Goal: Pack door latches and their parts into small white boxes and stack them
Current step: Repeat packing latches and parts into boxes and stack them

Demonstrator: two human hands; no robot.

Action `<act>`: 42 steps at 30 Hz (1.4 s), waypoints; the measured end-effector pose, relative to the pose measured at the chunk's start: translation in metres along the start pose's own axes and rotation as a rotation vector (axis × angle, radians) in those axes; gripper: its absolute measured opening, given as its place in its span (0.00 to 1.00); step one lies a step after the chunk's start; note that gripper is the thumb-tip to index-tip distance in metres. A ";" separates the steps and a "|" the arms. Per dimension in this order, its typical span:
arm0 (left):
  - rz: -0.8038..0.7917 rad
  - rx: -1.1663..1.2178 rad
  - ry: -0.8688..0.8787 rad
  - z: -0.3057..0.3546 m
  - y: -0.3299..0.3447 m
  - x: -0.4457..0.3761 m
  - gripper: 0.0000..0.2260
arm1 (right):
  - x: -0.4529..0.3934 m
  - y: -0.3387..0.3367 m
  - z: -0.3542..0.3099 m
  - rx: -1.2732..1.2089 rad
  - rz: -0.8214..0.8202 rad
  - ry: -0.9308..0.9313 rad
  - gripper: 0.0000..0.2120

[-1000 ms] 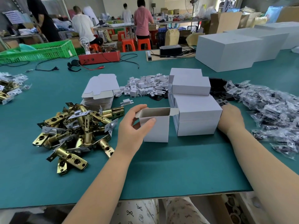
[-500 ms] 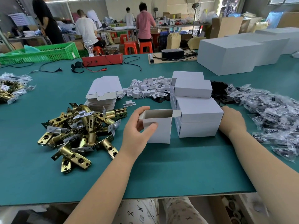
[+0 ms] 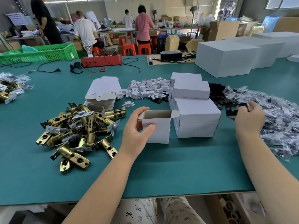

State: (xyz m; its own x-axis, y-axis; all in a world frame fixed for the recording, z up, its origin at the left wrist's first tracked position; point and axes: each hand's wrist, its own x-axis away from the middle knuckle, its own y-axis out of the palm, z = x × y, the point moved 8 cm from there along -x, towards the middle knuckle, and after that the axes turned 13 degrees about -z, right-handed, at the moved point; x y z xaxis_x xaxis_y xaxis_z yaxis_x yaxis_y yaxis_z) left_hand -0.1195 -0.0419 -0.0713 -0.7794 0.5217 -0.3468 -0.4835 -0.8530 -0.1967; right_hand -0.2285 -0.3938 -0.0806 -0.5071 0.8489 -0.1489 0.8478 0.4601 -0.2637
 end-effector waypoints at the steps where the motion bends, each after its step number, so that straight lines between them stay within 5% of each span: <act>1: 0.001 0.001 0.001 0.000 0.000 0.000 0.19 | 0.003 -0.003 -0.003 -0.113 0.007 0.014 0.21; 5: 0.006 0.010 -0.005 -0.001 0.000 -0.001 0.19 | 0.023 0.010 -0.042 -0.493 -0.162 -0.050 0.13; 8: -0.003 0.012 -0.017 -0.002 0.000 0.000 0.19 | 0.058 0.029 -0.091 -0.529 -0.337 -0.248 0.12; 15: -0.011 0.142 -0.035 0.000 -0.002 -0.001 0.10 | 0.136 0.097 -0.160 -0.092 -0.703 -0.677 0.14; 20: -0.025 0.237 -0.023 0.005 0.001 -0.002 0.15 | 0.172 0.114 -0.170 0.236 -0.613 -1.121 0.06; 26: 0.049 0.328 -0.066 0.001 -0.004 -0.005 0.14 | 0.163 0.123 -0.154 0.225 -0.705 -0.986 0.11; 31: 0.072 0.243 -0.052 0.003 -0.003 -0.007 0.15 | 0.143 0.130 -0.150 0.079 -0.763 -0.657 0.15; 42: 0.047 0.177 -0.059 0.006 -0.002 -0.008 0.11 | 0.133 0.135 -0.144 0.058 -0.872 -0.522 0.19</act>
State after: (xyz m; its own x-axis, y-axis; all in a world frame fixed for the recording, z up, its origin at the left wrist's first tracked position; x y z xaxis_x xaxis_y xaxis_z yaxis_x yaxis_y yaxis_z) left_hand -0.1149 -0.0443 -0.0631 -0.8221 0.4862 -0.2964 -0.5048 -0.8631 -0.0156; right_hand -0.1590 -0.1808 0.0013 -0.9611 -0.0021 -0.2763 0.1485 0.8392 -0.5231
